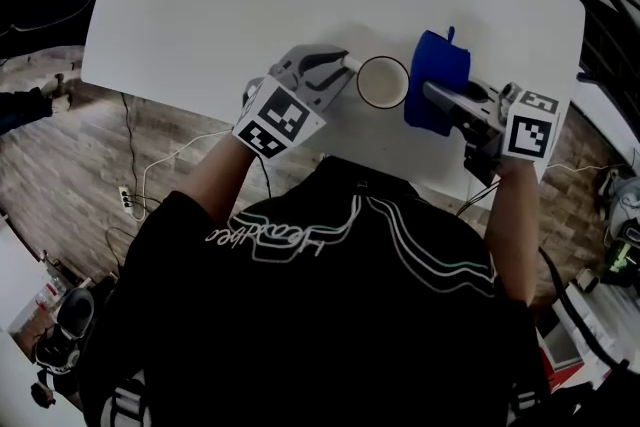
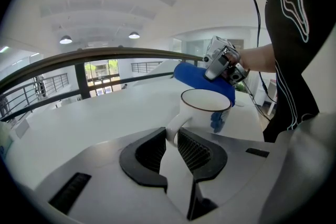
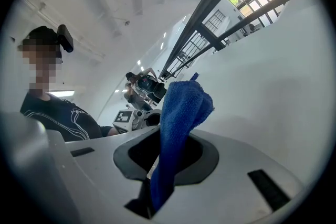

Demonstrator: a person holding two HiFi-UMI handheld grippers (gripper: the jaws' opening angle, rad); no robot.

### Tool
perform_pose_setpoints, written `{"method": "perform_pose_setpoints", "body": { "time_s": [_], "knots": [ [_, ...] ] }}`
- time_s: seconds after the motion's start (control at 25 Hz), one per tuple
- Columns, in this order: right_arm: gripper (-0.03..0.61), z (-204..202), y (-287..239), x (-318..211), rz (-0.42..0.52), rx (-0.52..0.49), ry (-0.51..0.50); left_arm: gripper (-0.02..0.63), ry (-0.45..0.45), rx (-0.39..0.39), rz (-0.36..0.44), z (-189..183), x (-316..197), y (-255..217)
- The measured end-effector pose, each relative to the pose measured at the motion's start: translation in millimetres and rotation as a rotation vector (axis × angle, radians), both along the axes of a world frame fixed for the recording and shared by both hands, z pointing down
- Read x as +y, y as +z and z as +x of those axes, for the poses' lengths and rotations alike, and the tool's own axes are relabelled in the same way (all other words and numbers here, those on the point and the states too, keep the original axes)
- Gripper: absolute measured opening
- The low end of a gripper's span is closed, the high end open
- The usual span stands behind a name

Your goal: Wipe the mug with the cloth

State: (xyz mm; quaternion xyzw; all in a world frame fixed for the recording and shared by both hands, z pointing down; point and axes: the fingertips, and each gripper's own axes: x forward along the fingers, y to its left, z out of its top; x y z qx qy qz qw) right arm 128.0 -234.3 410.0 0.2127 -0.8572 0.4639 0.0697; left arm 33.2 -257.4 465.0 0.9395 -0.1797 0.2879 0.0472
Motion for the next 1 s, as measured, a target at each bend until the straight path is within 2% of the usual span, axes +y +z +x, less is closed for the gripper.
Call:
{"method": "perform_pose_setpoints", "body": {
  "time_s": [0.48, 0.72, 1.0],
  "knots": [
    [0.054, -6, 14, 7, -0.038, -0.019, -0.081, 0.069, -0.022, 0.012, -0.009, 4, 5, -3],
    [0.054, -10, 32, 11, -0.026, 0.091, -0.141, 0.067, -0.037, 0.020, -0.010, 7, 6, -6],
    [0.054, -13, 45, 16, -0.046, 0.160, -0.184, 0.066, -0.032, 0.034, -0.014, 7, 9, -10]
  ]
}}
